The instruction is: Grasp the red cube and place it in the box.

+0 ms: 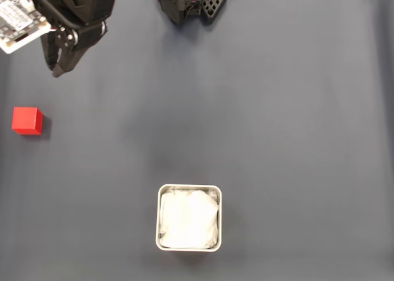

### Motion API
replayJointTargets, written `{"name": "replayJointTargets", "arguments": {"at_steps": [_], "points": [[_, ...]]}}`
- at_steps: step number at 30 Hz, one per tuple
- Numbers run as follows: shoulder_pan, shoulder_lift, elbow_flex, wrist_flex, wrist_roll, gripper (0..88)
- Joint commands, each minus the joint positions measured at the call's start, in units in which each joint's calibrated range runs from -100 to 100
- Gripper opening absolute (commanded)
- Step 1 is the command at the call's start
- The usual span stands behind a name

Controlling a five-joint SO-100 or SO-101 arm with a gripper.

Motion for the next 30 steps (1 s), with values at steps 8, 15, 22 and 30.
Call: {"name": "replayJointTargets", "arguments": {"at_steps": [8, 15, 22, 30], "points": [[2.8, 4.4, -1.9, -7.6, -0.3, 9.3], [4.0, 7.1, -1.8, -11.2, -0.5, 12.7], [5.7, 9.5, -0.5, -15.9, -0.5, 16.4], [7.1, 12.1, 1.3, -20.0, -0.3, 19.5]]}}
